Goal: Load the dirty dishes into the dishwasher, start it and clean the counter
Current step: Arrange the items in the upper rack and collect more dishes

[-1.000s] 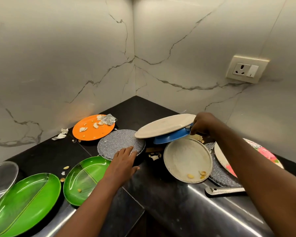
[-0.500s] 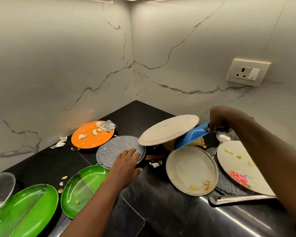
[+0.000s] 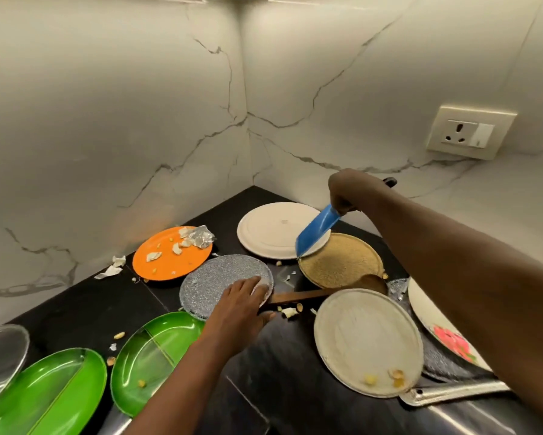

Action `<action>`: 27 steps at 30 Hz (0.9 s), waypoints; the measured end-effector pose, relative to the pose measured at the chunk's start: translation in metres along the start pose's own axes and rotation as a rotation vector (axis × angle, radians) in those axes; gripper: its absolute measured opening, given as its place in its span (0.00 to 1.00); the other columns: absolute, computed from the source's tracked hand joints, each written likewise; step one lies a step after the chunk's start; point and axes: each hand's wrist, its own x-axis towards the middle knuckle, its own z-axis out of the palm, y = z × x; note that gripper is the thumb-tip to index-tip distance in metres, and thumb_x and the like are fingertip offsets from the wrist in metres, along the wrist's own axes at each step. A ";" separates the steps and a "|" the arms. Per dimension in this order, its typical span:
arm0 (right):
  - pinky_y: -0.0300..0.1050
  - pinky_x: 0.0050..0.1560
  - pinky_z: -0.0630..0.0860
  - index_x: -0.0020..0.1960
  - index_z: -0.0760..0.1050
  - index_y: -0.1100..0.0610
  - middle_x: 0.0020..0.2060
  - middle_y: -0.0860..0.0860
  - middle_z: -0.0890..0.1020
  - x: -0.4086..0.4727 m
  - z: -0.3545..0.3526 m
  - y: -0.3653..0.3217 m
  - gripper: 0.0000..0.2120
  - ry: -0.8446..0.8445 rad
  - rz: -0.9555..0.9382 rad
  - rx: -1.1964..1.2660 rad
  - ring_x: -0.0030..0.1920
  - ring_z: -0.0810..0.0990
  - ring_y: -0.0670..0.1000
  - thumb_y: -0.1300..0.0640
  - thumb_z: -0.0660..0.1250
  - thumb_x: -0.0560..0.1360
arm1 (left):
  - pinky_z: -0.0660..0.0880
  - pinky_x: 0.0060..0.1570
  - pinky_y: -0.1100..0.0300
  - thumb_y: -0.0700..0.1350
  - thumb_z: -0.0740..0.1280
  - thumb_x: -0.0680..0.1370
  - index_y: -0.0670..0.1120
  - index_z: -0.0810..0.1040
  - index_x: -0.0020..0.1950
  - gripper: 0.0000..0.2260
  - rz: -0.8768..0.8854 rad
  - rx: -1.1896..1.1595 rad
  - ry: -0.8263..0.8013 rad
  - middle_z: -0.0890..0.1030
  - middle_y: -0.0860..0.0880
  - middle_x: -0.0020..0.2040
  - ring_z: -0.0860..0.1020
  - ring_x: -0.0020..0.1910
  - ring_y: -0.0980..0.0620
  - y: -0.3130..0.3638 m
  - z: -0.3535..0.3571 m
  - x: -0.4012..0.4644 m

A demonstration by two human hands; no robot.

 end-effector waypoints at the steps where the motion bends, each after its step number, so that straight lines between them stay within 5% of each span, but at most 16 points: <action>1: 0.47 0.48 0.77 0.36 0.71 0.59 0.35 0.53 0.75 0.002 0.000 -0.004 0.12 0.002 -0.005 0.020 0.39 0.77 0.53 0.58 0.73 0.72 | 0.60 0.69 0.52 0.61 0.55 0.78 0.48 0.66 0.72 0.27 -0.021 -0.002 -0.009 0.64 0.47 0.74 0.63 0.72 0.46 -0.005 -0.001 -0.002; 6: 0.46 0.36 0.71 0.48 0.75 0.62 0.37 0.54 0.74 -0.006 0.035 -0.008 0.11 0.109 -0.021 0.294 0.40 0.76 0.54 0.56 0.72 0.73 | 0.68 0.63 0.50 0.57 0.62 0.75 0.46 0.73 0.66 0.24 -0.082 0.028 0.006 0.72 0.44 0.68 0.72 0.65 0.42 -0.023 0.000 -0.026; 10: 0.47 0.43 0.73 0.53 0.76 0.58 0.47 0.56 0.79 -0.047 0.095 -0.014 0.12 0.221 0.026 0.658 0.48 0.78 0.56 0.56 0.72 0.72 | 0.73 0.57 0.49 0.56 0.69 0.73 0.45 0.76 0.62 0.22 -0.092 0.069 -0.003 0.76 0.43 0.64 0.75 0.60 0.41 -0.027 0.006 -0.052; 13: 0.44 0.42 0.68 0.54 0.75 0.58 0.46 0.54 0.79 -0.107 0.137 -0.023 0.13 0.351 0.050 0.811 0.47 0.77 0.54 0.57 0.73 0.72 | 0.74 0.55 0.49 0.56 0.71 0.72 0.45 0.77 0.60 0.22 -0.064 0.086 0.006 0.77 0.44 0.62 0.76 0.57 0.41 -0.020 0.007 -0.076; 27: 0.40 0.50 0.72 0.58 0.73 0.55 0.49 0.50 0.77 -0.423 0.270 -0.024 0.14 0.674 0.167 1.025 0.50 0.76 0.50 0.61 0.71 0.74 | 0.65 0.68 0.50 0.53 0.65 0.77 0.44 0.68 0.71 0.25 0.067 -0.149 -0.053 0.67 0.43 0.72 0.68 0.69 0.42 0.086 0.023 -0.253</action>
